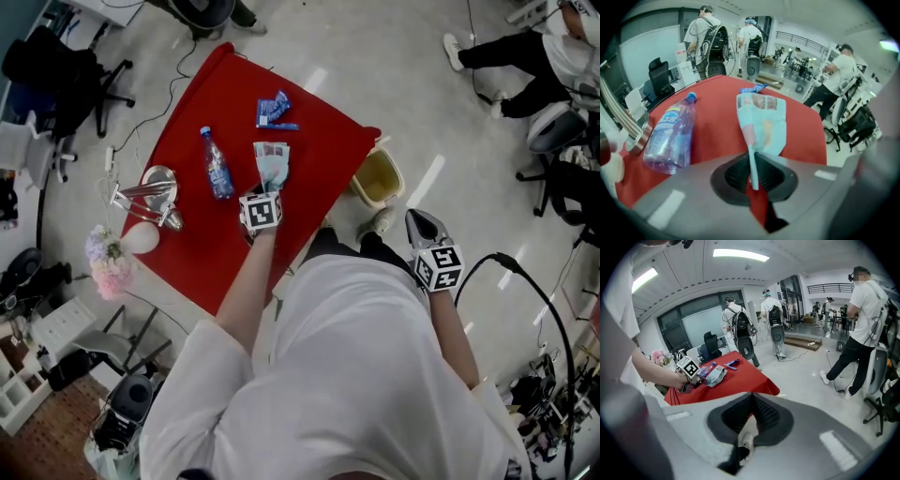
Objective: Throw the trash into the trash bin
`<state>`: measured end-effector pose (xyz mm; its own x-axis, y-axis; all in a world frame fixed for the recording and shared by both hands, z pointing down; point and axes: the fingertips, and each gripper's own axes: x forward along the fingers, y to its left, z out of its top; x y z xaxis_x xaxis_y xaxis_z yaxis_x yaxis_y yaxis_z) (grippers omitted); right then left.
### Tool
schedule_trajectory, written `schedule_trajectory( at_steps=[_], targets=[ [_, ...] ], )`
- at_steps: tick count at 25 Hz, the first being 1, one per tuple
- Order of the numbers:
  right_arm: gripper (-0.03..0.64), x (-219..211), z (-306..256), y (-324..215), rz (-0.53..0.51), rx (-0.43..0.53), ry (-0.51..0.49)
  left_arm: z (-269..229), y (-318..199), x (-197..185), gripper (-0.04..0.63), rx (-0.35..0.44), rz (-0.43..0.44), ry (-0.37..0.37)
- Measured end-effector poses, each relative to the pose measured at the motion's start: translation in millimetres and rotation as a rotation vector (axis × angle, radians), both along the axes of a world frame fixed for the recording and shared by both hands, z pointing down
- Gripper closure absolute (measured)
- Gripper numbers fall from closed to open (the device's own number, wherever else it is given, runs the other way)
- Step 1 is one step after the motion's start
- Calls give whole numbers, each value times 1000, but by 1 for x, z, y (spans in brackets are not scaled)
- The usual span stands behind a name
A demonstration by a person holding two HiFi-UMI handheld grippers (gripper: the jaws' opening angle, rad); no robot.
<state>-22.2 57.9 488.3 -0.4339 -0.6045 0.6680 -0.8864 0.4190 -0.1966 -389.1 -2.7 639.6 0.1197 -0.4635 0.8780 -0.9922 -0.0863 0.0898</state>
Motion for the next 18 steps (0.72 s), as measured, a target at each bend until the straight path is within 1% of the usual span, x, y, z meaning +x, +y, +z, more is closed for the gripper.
schedule_trajectory(
  at_steps=[3, 7, 10, 14, 18],
  targets=[
    [615, 12, -2, -3, 13, 8, -4, -7, 0, 9, 577, -1, -12, 39],
    [615, 28, -2, -7, 27, 14, -11, -16, 2, 18, 578, -7, -23, 54],
    [615, 38, 0, -8, 37, 14, -21, -24, 2, 32, 578, -8, -9, 68],
    [615, 50, 7, -7, 49, 9, -32, -35, -3, 61, 578, 1, 44, 83],
    [615, 66, 17, -2, 66, 2, -43, -38, -7, 108, 578, -3, 137, 107]
  ],
)
